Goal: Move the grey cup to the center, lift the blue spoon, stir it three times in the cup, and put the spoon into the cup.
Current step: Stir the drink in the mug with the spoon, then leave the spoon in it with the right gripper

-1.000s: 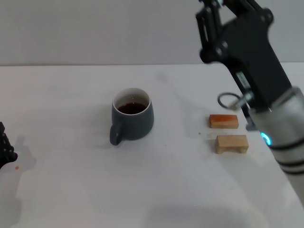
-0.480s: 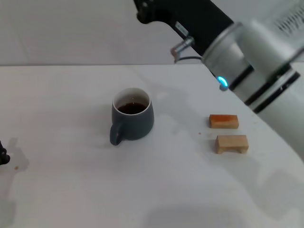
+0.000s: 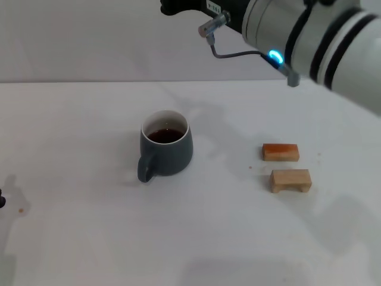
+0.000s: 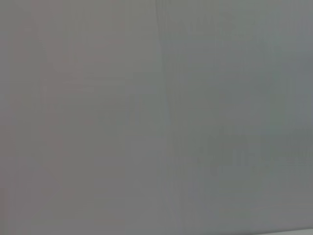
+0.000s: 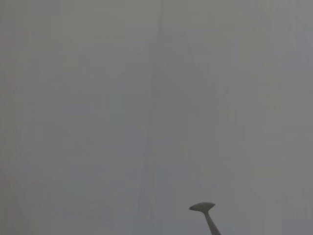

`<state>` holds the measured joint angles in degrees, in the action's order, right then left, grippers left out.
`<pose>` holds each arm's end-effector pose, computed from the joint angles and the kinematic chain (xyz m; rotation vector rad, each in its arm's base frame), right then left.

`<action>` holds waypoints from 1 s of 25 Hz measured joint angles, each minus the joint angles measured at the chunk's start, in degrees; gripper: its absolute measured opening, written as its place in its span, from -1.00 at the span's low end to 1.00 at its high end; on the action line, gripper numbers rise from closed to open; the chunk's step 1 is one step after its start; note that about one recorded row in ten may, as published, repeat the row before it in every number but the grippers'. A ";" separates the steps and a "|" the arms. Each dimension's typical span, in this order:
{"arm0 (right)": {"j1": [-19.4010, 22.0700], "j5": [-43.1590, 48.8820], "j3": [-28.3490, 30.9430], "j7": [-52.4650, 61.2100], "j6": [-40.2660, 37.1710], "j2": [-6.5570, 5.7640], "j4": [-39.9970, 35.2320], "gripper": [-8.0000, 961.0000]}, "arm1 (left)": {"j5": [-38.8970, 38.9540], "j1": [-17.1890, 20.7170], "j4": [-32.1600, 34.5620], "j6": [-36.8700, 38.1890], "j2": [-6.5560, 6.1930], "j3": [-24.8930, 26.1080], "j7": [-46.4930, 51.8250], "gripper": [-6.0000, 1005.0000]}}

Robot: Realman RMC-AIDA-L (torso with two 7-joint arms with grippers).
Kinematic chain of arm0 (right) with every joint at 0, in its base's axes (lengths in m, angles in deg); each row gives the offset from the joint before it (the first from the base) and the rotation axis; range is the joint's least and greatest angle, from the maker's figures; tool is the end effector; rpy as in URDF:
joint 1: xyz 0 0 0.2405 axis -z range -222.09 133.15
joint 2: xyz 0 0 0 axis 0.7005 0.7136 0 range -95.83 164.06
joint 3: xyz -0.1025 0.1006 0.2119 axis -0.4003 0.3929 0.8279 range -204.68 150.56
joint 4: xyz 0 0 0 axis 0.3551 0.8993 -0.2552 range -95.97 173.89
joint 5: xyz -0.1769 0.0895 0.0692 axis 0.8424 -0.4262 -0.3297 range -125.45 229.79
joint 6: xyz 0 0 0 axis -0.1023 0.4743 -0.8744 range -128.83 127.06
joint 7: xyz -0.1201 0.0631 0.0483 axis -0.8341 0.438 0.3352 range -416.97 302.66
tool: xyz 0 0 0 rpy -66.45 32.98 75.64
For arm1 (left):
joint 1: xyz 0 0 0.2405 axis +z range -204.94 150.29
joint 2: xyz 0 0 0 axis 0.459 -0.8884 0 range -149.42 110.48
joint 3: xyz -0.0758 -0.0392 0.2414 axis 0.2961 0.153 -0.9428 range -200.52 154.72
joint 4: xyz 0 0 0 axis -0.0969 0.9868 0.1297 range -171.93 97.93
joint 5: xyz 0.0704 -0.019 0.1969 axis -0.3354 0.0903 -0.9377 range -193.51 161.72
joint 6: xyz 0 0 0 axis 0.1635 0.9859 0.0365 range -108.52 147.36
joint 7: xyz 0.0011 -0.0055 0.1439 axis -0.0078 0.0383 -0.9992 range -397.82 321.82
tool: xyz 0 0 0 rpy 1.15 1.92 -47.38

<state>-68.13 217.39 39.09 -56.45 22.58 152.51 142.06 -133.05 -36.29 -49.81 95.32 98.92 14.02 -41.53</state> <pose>-0.0039 0.3371 -0.0048 -2.1830 0.2548 0.7365 -0.3828 0.2318 -0.0044 -1.4554 -0.5127 -0.4930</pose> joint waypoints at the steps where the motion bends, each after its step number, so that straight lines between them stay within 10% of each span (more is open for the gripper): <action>1: -1.29 -0.10 1.24 -0.01 7.04 0.14 2.93 -0.65 | 0.00 0.05 0.12 0.17 0.00 0.00 0.00 -0.99; 9: -8.92 -6.91 5.76 -0.07 29.54 0.31 7.18 -0.65 | -0.01 0.25 0.16 0.80 -0.07 0.52 0.30 -0.99; 25: -13.72 -8.44 9.79 1.36 49.80 0.44 7.59 -0.65 | 0.00 0.27 0.06 3.29 -0.09 0.53 0.86 -0.99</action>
<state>-81.85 208.95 48.87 -55.09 72.38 152.95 149.65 -133.05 -36.02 -49.76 98.61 98.82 14.55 -40.67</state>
